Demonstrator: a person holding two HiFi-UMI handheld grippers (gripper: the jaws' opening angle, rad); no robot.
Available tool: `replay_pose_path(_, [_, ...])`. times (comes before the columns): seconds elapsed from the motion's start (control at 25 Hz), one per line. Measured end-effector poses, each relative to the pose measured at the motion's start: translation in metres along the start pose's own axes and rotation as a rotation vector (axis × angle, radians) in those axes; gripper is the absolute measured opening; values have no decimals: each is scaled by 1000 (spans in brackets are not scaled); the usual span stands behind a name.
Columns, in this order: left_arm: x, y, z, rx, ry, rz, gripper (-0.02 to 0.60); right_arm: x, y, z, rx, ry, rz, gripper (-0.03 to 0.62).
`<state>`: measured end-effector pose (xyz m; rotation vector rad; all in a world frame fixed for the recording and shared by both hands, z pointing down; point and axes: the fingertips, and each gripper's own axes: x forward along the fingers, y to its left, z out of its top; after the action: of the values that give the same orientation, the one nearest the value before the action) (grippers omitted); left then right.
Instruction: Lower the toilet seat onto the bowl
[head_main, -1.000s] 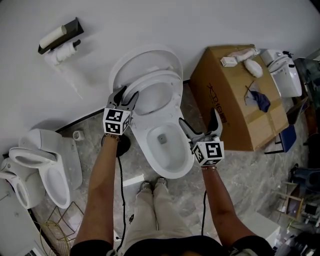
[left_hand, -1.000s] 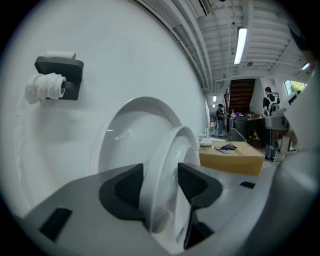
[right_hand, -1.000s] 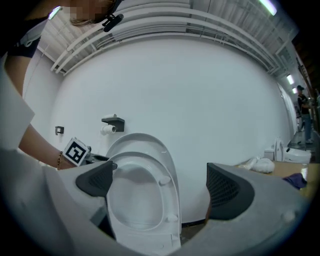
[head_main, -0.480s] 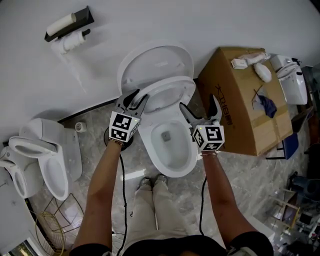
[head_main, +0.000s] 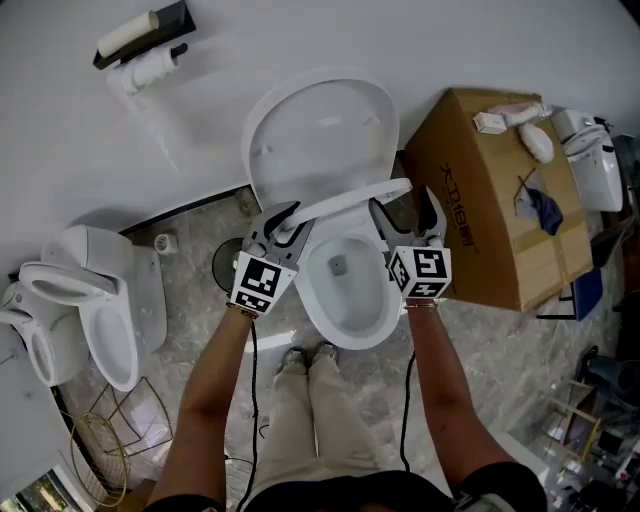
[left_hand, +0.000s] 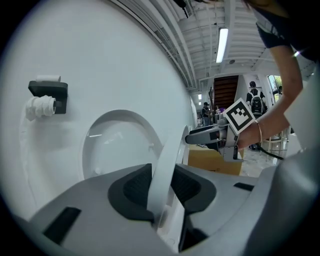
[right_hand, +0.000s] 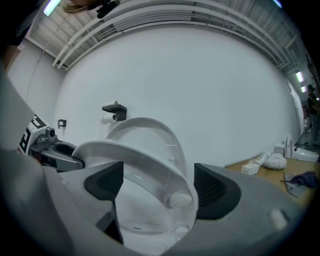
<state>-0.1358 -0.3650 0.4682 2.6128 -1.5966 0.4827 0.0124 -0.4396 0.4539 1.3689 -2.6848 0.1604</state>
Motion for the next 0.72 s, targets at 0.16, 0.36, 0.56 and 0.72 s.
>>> replay_pose_path(0.16, [-6, -13, -4, 23, 18, -14, 109, -13, 5, -5, 4, -6, -1, 346])
replay_pose_path(0.36, [-14, -29, -9, 37, 29, -38, 110, -30, -3, -10, 21, -15, -43, 224])
replay_pose_path(0.56, [-22, -49, -15, 54, 39, -67, 115, -47, -6, -14, 21, -20, -64, 185])
replay_pose_path(0.72, [-31, -62, -22, 80, 61, -72, 119, -63, -5, -22, 30, -18, -82, 183])
